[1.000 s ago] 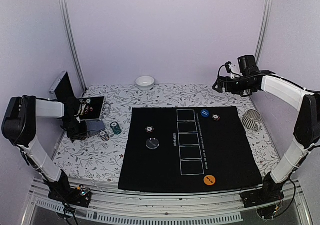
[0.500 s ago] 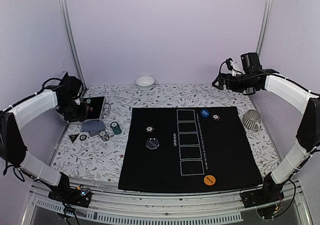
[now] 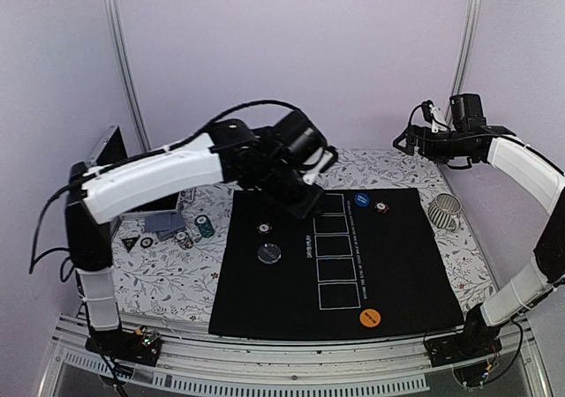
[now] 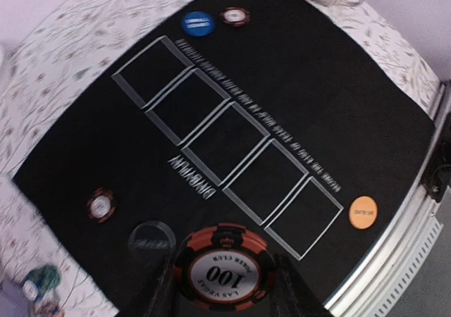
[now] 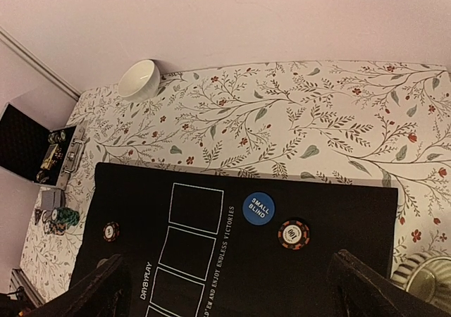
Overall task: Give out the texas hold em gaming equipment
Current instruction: Place the poker chips pile at the big blind area, then pick up the pile of poker chips from the pile of poker chips.
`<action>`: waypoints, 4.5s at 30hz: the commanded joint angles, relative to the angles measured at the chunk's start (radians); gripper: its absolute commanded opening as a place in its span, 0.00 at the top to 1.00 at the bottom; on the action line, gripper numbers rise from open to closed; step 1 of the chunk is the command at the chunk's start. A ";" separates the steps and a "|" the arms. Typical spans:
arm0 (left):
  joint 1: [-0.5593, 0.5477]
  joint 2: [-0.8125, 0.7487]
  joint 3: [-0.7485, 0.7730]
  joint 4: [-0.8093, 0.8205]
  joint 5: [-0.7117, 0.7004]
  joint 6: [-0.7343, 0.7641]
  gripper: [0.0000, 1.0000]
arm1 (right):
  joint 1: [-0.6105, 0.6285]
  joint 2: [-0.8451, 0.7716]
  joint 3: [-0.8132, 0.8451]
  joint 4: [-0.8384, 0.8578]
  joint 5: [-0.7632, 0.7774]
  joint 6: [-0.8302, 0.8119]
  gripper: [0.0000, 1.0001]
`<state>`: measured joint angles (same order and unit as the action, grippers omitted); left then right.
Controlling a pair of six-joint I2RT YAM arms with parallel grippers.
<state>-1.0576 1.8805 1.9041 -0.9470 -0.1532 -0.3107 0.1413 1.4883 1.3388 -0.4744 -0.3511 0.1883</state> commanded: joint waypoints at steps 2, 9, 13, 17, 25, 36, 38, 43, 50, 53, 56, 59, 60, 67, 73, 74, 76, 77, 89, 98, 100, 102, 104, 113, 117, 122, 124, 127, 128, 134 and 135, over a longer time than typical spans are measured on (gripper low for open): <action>-0.133 0.406 0.394 -0.099 0.149 0.158 1.00 | -0.010 -0.056 -0.026 -0.015 0.007 0.007 0.01; -0.206 0.469 0.400 -0.159 0.234 0.235 1.00 | -0.013 -0.083 -0.042 -0.027 0.011 -0.004 0.01; -0.295 0.340 0.111 -0.036 0.239 0.357 1.00 | -0.013 -0.062 -0.039 -0.023 -0.016 -0.002 0.01; -0.338 0.368 0.065 -0.038 0.174 0.402 1.00 | -0.014 -0.053 -0.038 -0.019 -0.048 0.006 0.01; -0.328 0.453 0.099 -0.021 0.170 0.391 1.00 | -0.013 -0.078 -0.057 -0.018 -0.039 0.005 0.01; -0.300 0.492 0.078 -0.019 0.184 0.381 1.00 | -0.013 -0.068 -0.061 -0.016 -0.048 0.005 0.01; -0.299 0.495 0.076 -0.020 0.196 0.386 0.97 | -0.014 -0.067 -0.061 -0.015 -0.046 0.004 0.01; -0.298 0.503 0.075 -0.022 0.183 0.387 0.83 | -0.013 -0.062 -0.061 -0.015 -0.052 0.005 0.01; -0.296 0.488 0.068 -0.016 0.192 0.386 0.50 | -0.013 -0.068 -0.059 -0.015 -0.052 0.005 0.01; -0.297 0.479 0.066 -0.013 0.173 0.388 0.39 | -0.014 -0.069 -0.058 -0.015 -0.052 0.005 0.01; -0.296 0.464 0.073 -0.009 0.163 0.390 0.32 | -0.013 -0.071 -0.057 -0.015 -0.055 0.006 0.01; -0.293 0.433 0.082 -0.002 0.130 0.391 0.25 | -0.013 -0.071 -0.058 -0.015 -0.060 0.007 0.01; -0.292 0.418 0.091 -0.002 0.118 0.389 0.23 | -0.013 -0.071 -0.058 -0.015 -0.061 0.007 0.01; -0.200 0.194 0.027 0.152 0.046 0.287 0.09 | -0.013 -0.077 -0.056 -0.010 -0.048 0.012 0.01; 0.072 -0.100 -0.155 0.134 -0.031 -0.031 0.03 | -0.013 -0.106 -0.063 -0.008 -0.017 0.011 0.01; 0.128 -0.144 -0.197 0.105 -0.055 -0.085 0.03 | -0.012 -0.108 -0.065 -0.007 -0.017 0.009 0.01; 0.232 -0.230 -0.302 0.058 -0.104 -0.159 0.02 | -0.013 -0.110 -0.067 -0.006 -0.017 0.007 0.01; 0.283 -0.276 -0.355 0.042 -0.115 -0.183 0.02 | -0.013 -0.107 -0.070 -0.004 -0.018 0.007 0.01; 0.705 -0.466 -0.855 0.160 -0.038 -0.170 0.03 | -0.012 -0.085 -0.070 0.003 -0.039 0.004 0.01; 0.768 -0.304 -0.885 0.270 0.045 -0.123 0.04 | -0.013 -0.086 -0.073 0.002 -0.030 0.000 0.01; 0.767 -0.282 -0.888 0.295 0.063 -0.119 0.04 | -0.013 -0.085 -0.075 0.002 -0.024 0.000 0.01; 0.766 -0.262 -0.884 0.304 0.076 -0.117 0.06 | -0.013 -0.084 -0.074 0.000 -0.022 -0.001 0.01; 0.767 -0.247 -0.881 0.308 0.085 -0.117 0.09 | -0.013 -0.082 -0.073 0.001 -0.020 -0.002 0.01; 0.766 -0.220 -0.894 0.315 0.121 -0.106 0.36 | -0.012 -0.064 -0.068 0.002 -0.022 -0.004 0.01; 0.766 -0.217 -0.901 0.314 0.120 -0.107 0.46 | -0.013 -0.064 -0.068 0.002 -0.022 -0.003 0.01; 0.766 -0.215 -0.898 0.310 0.120 -0.106 0.47 | -0.013 -0.064 -0.069 0.002 -0.023 -0.004 0.01; 0.765 -0.215 -0.898 0.310 0.119 -0.104 0.50 | -0.013 -0.064 -0.069 0.002 -0.023 -0.003 0.01; 0.762 -0.219 -0.896 0.310 0.120 -0.103 0.64 | -0.013 -0.067 -0.069 0.002 -0.022 -0.002 0.01; 0.762 -0.221 -0.896 0.310 0.121 -0.103 0.68 | -0.013 -0.068 -0.070 0.002 -0.022 -0.003 0.01; 0.761 -0.233 -0.881 0.280 0.116 -0.096 1.00 | -0.012 -0.073 -0.067 0.000 -0.019 -0.004 0.01; 0.761 -0.241 -0.873 0.268 0.112 -0.096 1.00 | -0.013 -0.074 -0.066 0.000 -0.020 -0.004 0.01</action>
<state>-0.2981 1.6558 1.0145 -0.6392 -0.0349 -0.4156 0.1303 1.4158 1.2747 -0.4889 -0.3763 0.1940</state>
